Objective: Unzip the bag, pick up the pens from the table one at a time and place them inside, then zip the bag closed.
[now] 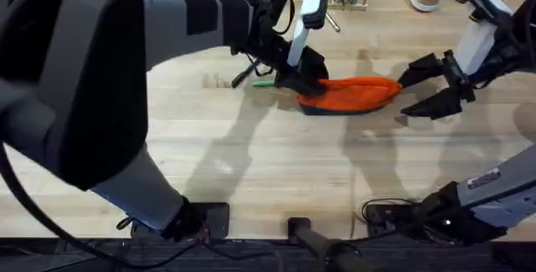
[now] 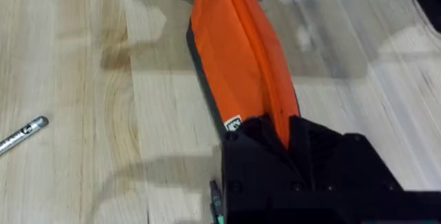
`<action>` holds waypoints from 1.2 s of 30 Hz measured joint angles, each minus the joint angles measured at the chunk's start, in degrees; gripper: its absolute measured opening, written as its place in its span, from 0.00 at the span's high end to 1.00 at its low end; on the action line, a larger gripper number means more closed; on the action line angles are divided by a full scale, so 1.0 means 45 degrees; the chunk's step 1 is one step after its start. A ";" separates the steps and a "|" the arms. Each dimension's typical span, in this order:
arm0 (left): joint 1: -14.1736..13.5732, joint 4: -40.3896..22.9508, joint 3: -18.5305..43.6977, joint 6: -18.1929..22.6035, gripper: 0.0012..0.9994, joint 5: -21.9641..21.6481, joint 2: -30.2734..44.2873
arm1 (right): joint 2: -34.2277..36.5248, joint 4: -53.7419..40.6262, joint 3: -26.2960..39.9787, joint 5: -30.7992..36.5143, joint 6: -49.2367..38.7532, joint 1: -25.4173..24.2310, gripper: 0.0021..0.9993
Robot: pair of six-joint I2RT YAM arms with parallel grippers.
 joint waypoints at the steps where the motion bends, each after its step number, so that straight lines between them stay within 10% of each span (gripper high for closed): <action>1: 0.0000 0.0000 0.0000 0.0000 0.96 0.0001 0.0000 | 0.0005 -0.0004 0.0000 0.0000 0.0004 0.0000 0.34; 6: 0.0000 0.0000 0.0000 0.0000 0.96 -0.0004 0.0000 | 0.0000 0.0098 0.0005 -0.0010 0.0009 0.0000 0.54; 10: 0.0000 -0.0005 0.0000 0.0000 0.96 -0.0003 0.0000 | 0.0000 0.0156 0.0005 -0.0008 0.0030 0.0000 0.95; 36: 0.0000 -0.0005 0.0000 0.0000 0.96 -0.0009 0.0000 | 0.0005 -0.2183 0.1129 0.0049 0.0043 0.0000 0.97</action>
